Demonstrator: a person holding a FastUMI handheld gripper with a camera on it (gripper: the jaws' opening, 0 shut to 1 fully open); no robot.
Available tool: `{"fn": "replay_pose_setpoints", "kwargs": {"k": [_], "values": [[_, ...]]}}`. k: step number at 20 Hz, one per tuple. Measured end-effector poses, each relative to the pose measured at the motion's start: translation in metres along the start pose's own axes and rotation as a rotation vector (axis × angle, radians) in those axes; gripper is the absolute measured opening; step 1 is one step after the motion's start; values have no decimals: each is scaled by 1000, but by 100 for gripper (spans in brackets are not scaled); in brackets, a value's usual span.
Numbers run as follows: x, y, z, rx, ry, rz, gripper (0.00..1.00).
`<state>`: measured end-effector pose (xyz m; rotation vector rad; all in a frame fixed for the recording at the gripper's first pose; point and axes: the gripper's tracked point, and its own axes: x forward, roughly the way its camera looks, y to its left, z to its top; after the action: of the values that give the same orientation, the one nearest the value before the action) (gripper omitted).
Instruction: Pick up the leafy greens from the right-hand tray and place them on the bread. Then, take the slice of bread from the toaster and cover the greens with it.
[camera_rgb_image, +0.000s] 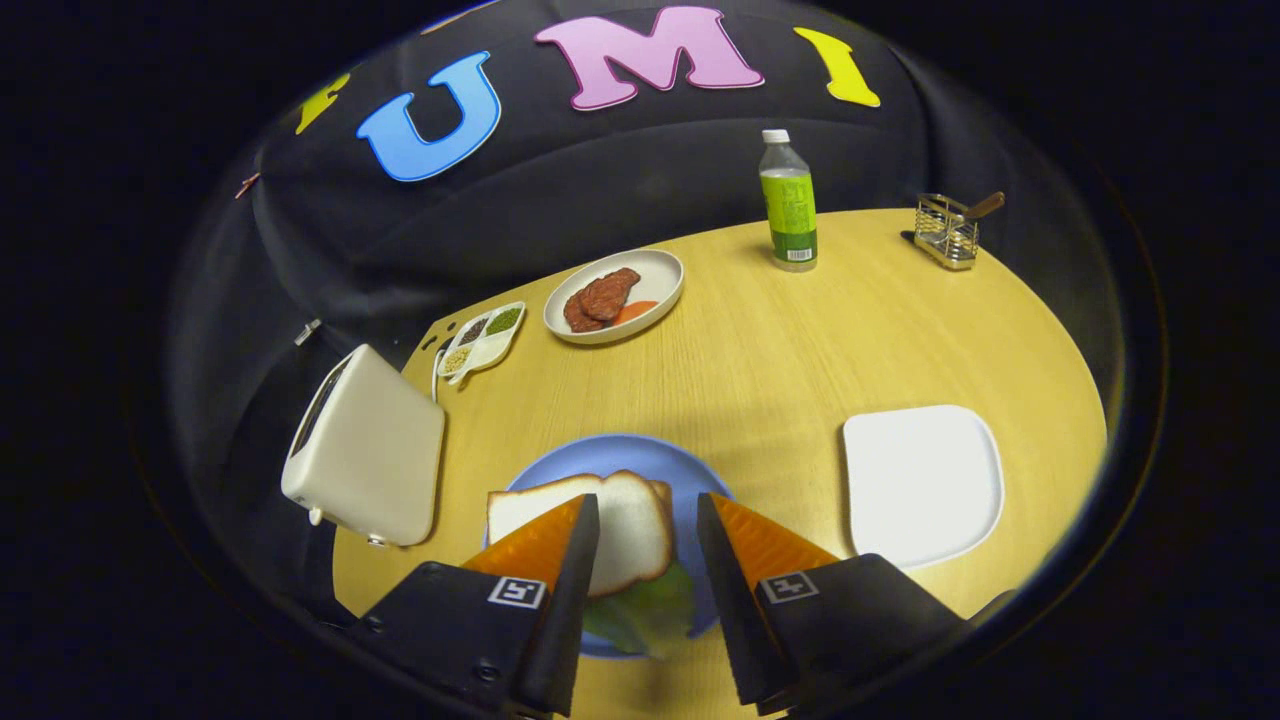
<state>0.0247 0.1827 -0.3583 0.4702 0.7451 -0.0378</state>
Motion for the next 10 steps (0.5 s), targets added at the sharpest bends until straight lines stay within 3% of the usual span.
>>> {"fn": "replay_pose_setpoints", "kwargs": {"k": [5, 10], "values": [[-33, -9, 50, -109, -114, -2, 76], [-79, 6, 105, -248, -269, 21, 96]]}}
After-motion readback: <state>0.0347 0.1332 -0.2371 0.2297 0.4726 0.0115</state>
